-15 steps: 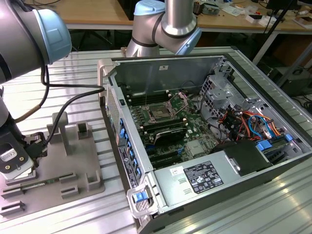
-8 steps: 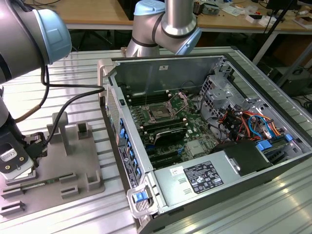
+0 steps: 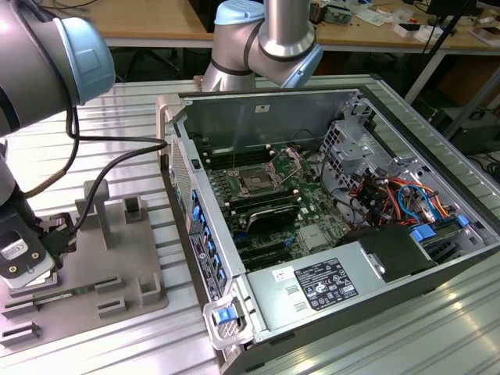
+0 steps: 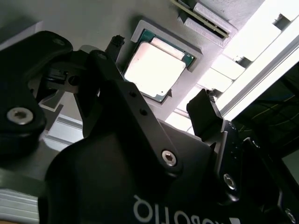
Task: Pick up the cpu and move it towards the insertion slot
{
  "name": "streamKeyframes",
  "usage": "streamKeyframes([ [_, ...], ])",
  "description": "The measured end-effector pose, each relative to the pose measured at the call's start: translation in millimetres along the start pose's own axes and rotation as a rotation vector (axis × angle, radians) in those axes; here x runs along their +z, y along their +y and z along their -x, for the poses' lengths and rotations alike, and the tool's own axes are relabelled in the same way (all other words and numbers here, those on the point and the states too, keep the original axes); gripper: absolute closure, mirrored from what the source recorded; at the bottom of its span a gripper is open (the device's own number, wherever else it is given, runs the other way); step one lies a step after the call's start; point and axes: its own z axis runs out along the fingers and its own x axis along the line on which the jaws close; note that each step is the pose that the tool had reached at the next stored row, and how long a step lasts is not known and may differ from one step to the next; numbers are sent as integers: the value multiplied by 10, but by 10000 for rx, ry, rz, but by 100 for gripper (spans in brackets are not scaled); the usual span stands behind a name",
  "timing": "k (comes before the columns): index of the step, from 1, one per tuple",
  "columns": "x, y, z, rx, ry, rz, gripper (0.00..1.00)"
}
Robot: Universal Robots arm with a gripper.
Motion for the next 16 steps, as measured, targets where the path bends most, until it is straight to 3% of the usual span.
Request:
streamKeyframes([
  [7, 66, 25, 0, -35, 24, -17, 17],
  [16, 79, 24, 1, -80, 23, -19, 17],
])
